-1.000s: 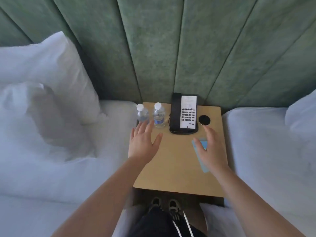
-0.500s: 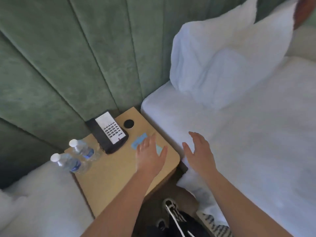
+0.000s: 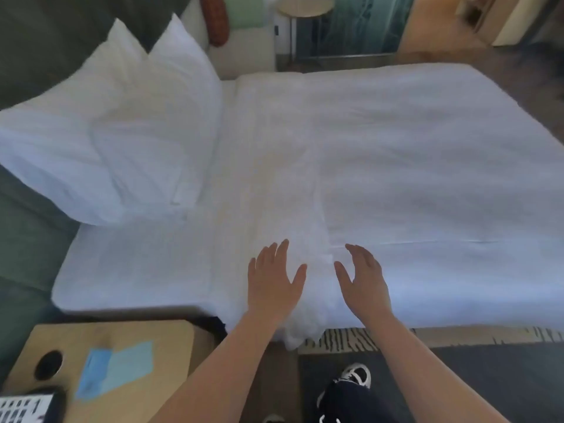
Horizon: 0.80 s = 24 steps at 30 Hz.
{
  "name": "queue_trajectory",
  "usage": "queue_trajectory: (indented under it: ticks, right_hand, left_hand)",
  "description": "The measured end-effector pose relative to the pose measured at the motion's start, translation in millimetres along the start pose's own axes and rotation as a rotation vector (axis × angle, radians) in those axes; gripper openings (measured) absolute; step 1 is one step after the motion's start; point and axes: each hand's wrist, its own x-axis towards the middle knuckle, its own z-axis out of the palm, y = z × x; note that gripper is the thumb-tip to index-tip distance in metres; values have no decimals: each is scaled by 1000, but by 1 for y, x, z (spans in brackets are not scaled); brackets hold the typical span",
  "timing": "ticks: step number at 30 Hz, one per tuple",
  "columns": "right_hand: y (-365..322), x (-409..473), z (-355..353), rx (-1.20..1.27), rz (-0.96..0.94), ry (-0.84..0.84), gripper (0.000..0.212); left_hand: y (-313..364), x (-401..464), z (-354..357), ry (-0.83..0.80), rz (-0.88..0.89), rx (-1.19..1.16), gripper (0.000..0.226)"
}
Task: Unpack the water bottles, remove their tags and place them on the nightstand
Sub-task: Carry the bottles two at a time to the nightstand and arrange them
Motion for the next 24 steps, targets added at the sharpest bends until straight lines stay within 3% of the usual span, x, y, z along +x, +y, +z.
queue_trajectory:
  ticks: [10, 16, 24]
  right_hand:
    - [188, 10, -154, 40, 412, 287, 55]
    - [286, -21, -237, 73, 662, 478, 53]
    - [390, -68, -304, 109, 940, 680, 51]
  left_hand:
    - [249, 59, 107, -230, 458, 91, 63]
    - [394, 50, 177, -348, 732, 154, 62]
    - [541, 30, 259, -469, 1005, 198, 63]
